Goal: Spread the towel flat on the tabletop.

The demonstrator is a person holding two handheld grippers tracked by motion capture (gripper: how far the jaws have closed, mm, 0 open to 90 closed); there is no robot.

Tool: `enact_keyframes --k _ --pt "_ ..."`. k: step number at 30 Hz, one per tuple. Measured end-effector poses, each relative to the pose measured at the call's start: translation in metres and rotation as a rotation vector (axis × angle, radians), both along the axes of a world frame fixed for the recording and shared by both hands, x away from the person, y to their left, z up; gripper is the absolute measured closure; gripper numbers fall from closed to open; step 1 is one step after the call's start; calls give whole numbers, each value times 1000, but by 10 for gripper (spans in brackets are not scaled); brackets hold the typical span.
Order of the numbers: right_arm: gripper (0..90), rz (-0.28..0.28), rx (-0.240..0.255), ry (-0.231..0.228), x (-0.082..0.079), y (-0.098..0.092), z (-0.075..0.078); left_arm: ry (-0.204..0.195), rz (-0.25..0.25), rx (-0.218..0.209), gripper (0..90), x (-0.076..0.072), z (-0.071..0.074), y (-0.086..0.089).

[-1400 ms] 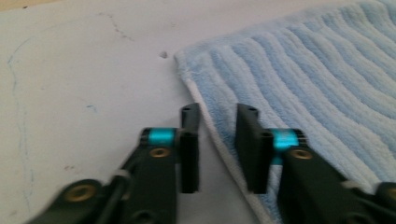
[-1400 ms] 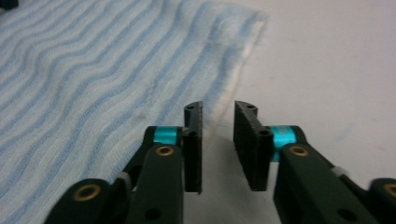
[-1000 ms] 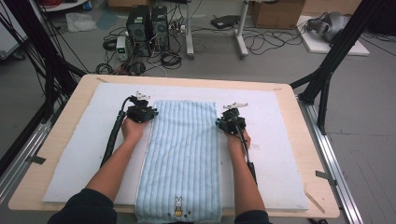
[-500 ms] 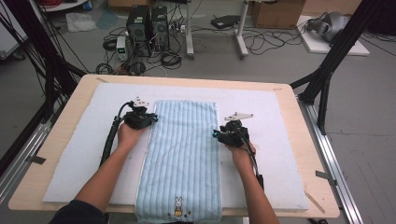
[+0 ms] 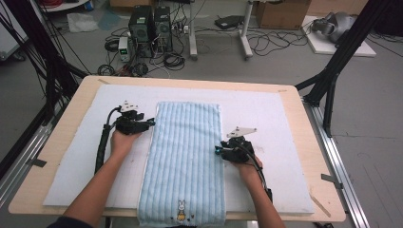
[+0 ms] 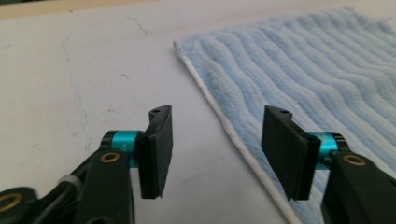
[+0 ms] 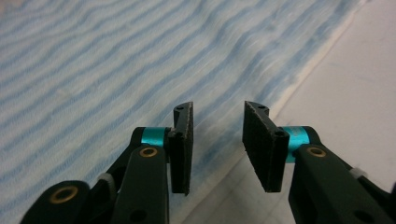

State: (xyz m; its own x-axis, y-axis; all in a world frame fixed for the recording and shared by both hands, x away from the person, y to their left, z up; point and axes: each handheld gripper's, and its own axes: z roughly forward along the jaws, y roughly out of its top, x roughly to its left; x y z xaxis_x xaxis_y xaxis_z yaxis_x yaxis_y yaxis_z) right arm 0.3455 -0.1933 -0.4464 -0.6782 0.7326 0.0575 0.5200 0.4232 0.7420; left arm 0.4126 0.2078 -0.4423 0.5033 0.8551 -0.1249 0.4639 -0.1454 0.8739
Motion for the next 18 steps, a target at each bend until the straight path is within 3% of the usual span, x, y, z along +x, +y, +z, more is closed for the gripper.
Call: enact_keyframes --k 4,9,11,14,18 --pt "645 -33 -29 -14 0 -5 1 -36 -36 -45 384 -13 5 8" --pt "574 -69 29 -56 -7 -18 11 -89 -58 -109 288 -34 11 15" --pt "511 -84 37 -80 -9 -23 15 -110 -70 -121 254 -41 12 17" --pt "387 -111 43 -105 -10 -29 19 -111 -75 -132 172 -44 13 18" --pt "247 -154 66 -124 -9 -35 26 -110 -98 -138 173 -51 13 18"
